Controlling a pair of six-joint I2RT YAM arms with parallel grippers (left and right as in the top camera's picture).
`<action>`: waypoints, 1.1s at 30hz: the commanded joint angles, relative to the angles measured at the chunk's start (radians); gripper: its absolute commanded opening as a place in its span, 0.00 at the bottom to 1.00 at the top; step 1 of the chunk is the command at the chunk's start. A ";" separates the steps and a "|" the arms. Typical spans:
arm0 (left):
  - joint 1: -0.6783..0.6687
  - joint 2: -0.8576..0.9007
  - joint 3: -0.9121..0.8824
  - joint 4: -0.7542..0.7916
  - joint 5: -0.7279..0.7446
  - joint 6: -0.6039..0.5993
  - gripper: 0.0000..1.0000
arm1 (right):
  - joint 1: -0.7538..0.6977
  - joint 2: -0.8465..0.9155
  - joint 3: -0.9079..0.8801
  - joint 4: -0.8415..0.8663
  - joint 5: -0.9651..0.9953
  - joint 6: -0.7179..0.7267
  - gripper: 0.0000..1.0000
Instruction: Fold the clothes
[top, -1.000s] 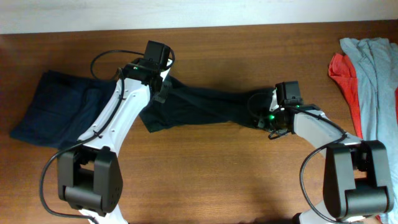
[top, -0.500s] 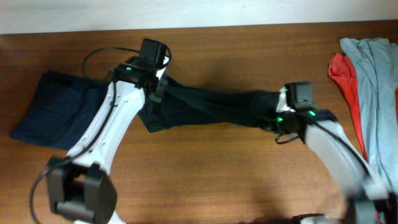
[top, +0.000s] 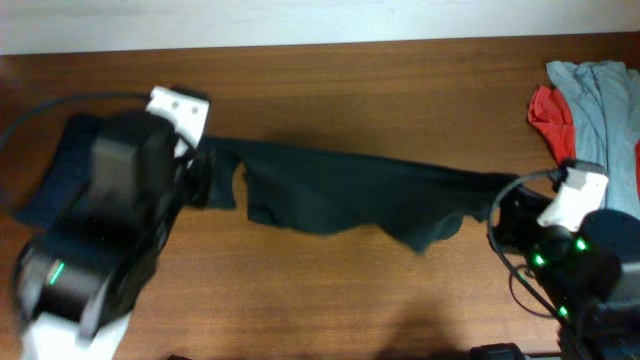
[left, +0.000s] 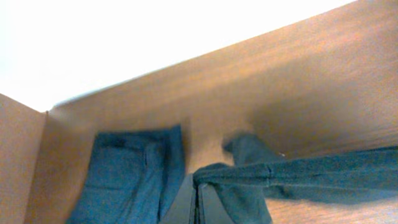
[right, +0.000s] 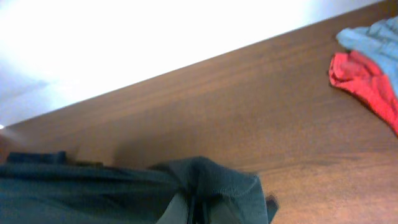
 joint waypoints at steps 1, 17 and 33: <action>-0.050 -0.135 0.090 -0.032 -0.018 -0.008 0.01 | 0.004 -0.013 0.114 -0.069 0.056 0.010 0.04; -0.067 0.031 0.196 -0.087 -0.182 0.010 0.01 | 0.004 0.147 0.249 -0.213 0.056 0.009 0.04; -0.068 0.303 0.196 -0.088 -0.167 0.033 0.01 | 0.004 0.452 0.249 -0.198 0.042 -0.022 0.04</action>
